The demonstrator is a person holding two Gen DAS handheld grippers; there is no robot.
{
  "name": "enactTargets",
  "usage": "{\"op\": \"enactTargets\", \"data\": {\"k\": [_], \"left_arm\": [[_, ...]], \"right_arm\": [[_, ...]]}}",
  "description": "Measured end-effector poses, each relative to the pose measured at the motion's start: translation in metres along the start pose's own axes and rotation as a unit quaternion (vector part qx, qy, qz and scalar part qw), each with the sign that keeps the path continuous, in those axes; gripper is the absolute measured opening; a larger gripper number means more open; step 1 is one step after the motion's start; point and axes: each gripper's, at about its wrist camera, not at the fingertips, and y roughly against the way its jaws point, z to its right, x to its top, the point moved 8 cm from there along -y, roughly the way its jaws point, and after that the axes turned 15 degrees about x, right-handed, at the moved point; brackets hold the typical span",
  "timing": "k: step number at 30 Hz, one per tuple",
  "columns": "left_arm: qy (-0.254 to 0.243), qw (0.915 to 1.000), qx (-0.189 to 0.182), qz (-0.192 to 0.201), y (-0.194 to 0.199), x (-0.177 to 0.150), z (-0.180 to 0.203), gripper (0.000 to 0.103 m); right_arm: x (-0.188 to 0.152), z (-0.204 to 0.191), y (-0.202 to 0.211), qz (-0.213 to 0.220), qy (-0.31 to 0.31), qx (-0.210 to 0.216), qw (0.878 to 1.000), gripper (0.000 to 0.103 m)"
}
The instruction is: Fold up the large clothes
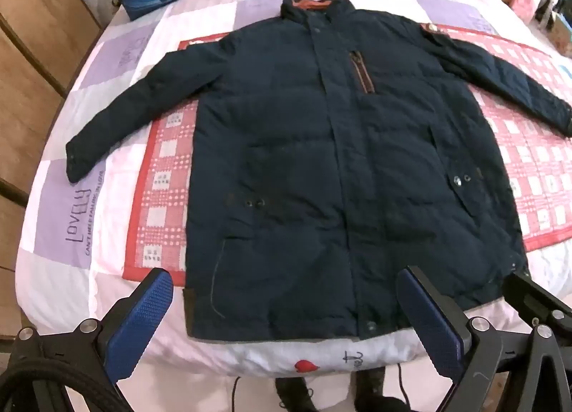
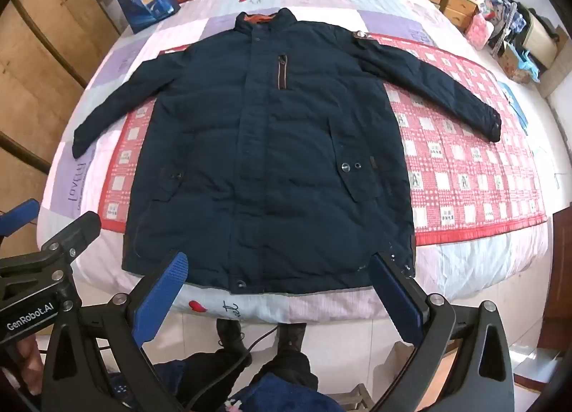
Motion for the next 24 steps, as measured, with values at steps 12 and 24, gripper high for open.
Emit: {"op": "enactTargets", "data": {"k": [12, 24], "left_arm": [[-0.001, 1.0, 0.005, 0.006, 0.0011, 0.0017, -0.001, 0.103], [-0.001, 1.0, 0.004, 0.009, -0.0052, -0.0007, 0.0045, 0.103]], "right_arm": [[-0.0008, 0.0003, -0.001, -0.003, -0.001, -0.003, 1.0, 0.103], [-0.0007, 0.001, -0.001, -0.002, 0.0, -0.003, 1.0, 0.103]]}}
